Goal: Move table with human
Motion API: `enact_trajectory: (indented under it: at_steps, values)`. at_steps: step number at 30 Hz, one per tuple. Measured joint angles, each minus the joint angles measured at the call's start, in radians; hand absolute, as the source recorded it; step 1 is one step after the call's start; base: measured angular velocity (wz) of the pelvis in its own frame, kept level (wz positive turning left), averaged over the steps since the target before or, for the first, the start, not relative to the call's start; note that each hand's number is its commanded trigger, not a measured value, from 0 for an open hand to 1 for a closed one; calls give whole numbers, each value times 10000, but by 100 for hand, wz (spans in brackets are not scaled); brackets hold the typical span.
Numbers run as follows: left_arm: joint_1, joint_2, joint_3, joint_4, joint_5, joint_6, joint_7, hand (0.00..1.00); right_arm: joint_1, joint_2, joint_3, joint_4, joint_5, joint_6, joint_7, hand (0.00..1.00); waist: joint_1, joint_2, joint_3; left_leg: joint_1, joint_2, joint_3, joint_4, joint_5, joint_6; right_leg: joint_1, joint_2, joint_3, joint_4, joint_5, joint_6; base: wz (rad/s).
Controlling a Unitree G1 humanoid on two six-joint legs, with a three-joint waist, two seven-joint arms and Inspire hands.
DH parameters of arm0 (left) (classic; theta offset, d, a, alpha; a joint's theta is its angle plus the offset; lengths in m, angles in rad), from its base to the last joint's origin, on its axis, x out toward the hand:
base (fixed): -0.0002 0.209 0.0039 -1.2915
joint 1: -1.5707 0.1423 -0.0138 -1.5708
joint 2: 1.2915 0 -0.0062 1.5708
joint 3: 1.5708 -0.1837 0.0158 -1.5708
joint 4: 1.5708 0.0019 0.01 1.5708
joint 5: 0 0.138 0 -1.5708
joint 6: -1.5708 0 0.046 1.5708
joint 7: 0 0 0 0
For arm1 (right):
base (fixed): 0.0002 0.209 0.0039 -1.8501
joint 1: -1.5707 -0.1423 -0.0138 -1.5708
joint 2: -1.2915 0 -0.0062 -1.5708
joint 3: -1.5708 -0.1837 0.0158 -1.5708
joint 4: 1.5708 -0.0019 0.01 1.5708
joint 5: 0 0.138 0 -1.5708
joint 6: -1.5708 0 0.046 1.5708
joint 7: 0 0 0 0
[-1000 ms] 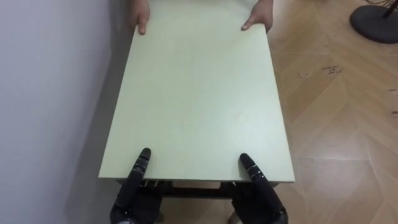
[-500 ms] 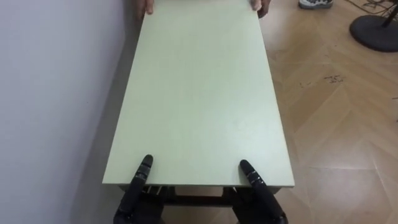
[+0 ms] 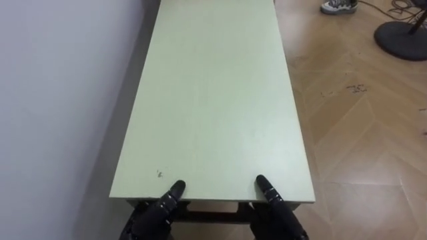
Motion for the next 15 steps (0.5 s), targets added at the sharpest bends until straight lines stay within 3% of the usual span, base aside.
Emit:
enact_trajectory:
  at_steps: [15]
  values:
    - [-464,12,63,685,-19,-89,-392,0,16,-147,-93,738,-554,44,693,0,14,37,-4,145,6,27,-45,-11,-23,146,8,22,-2,0,1,-1]
